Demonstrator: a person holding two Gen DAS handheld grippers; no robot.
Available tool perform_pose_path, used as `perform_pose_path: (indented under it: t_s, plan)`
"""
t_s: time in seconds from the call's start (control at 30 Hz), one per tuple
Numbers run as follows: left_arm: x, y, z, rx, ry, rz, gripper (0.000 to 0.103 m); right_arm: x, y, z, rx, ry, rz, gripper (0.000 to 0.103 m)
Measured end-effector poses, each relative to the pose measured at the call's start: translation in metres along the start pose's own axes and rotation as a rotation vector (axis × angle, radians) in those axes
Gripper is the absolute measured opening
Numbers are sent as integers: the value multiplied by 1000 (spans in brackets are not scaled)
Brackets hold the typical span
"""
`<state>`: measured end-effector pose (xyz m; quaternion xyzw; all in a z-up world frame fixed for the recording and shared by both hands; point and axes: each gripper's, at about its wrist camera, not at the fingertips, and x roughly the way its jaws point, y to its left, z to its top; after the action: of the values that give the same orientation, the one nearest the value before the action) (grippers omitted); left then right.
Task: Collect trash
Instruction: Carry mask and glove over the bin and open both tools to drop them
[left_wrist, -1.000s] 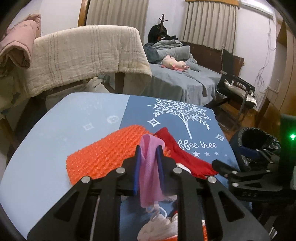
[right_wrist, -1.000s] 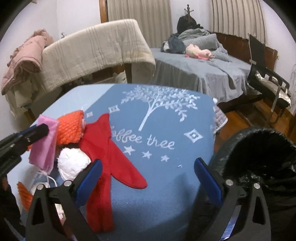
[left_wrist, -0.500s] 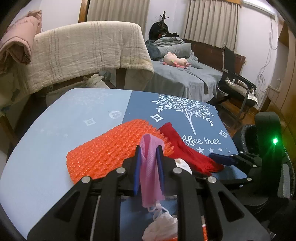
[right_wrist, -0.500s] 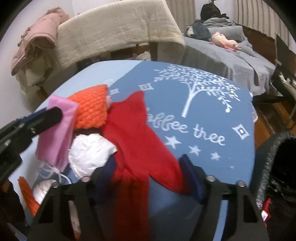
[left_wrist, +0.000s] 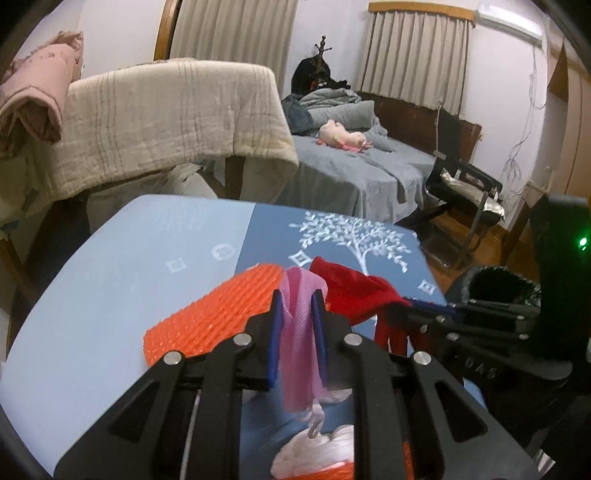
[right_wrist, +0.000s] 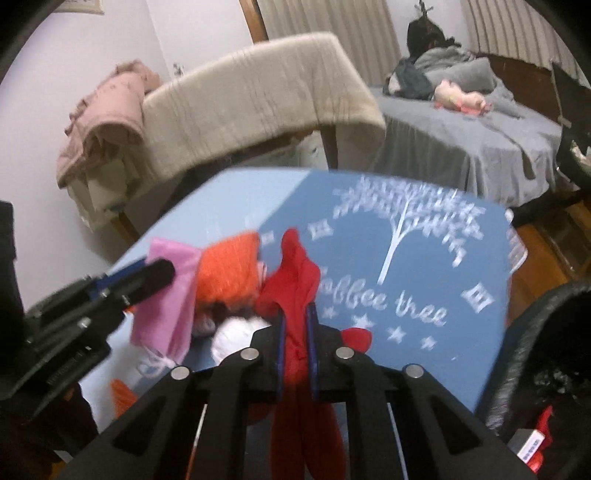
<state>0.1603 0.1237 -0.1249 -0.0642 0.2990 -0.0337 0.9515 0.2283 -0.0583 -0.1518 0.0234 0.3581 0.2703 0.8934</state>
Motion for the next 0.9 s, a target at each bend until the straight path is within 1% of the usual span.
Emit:
perform_pose_path:
  t_s: [0.2,0.47,0.7,0.9]
  plan:
    - [-14,-15,14,2,-41,-35,14,-40,-6,20,11,-102,-14,10]
    - [-31,-42,31,27,-97,-86,14,-89,-23,29,37,-198,-48,10]
    - [-39,-80,41,69,-128,-153,14,-134,-49,25,74,-257,-114,10]
    - [-37,-129,40,117,-127,-245,14,-167,-82,9,121,-272,-201,10]
